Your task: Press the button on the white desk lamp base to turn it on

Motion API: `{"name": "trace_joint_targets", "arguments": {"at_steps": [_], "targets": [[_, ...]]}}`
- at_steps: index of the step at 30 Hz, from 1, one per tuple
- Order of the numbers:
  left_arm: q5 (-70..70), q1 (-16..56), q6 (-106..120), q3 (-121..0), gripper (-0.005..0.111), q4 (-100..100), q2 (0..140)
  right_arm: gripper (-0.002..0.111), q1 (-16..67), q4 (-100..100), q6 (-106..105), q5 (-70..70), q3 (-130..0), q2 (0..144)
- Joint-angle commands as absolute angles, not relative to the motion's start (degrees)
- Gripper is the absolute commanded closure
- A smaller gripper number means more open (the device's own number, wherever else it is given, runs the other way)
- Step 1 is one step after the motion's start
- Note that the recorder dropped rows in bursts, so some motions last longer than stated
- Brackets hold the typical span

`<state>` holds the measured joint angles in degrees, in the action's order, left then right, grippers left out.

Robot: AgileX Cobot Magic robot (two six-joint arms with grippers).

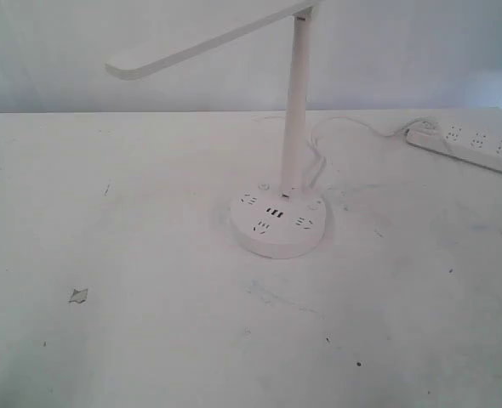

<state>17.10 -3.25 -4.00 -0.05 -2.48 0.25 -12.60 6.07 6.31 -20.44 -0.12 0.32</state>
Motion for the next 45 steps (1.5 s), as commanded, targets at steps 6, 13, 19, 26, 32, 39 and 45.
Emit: {"name": "trace_joint_targets", "arguments": {"at_steps": [6, 13, 19, 26, 32, 39, 45], "targets": [[17.5, -3.3, -4.1, 0.0, 0.107, -2.1, 0.0, 0.108, -12.5, 6.0, 6.3, -20.0, 0.0, 0.0], [17.5, -3.3, -4.1, 0.0, 0.107, -2.1, 0.0, 0.108, -12.5, 13.5, 0.0, -16.3, 0.0, 0.0], [17.5, -3.3, -4.1, 0.0, 0.107, -2.1, 0.0, 0.108, -12.5, 21.5, -8.5, -6.8, 0.0, 0.0], [17.5, -3.3, -4.1, 0.0, 0.107, -2.1, 0.0, 0.108, -12.5, 17.5, 17.8, 40.6, 0.0, 0.0], [17.5, -3.3, -4.1, 0.0, 0.107, -2.1, 0.0, 0.108, -12.5, 13.2, 26.8, 70.0, 0.0, 0.0], [17.5, -3.3, -4.1, 0.0, 0.107, -2.2, 0.0, 0.108, -12.5, 9.4, 42.0, 62.7, -5.9, 0.0], [17.5, -3.3, -4.1, 0.0, 0.107, -2.2, 0.0, 0.108, -12.5, 26.1, 47.7, 35.9, -14.5, 7.2]]}}
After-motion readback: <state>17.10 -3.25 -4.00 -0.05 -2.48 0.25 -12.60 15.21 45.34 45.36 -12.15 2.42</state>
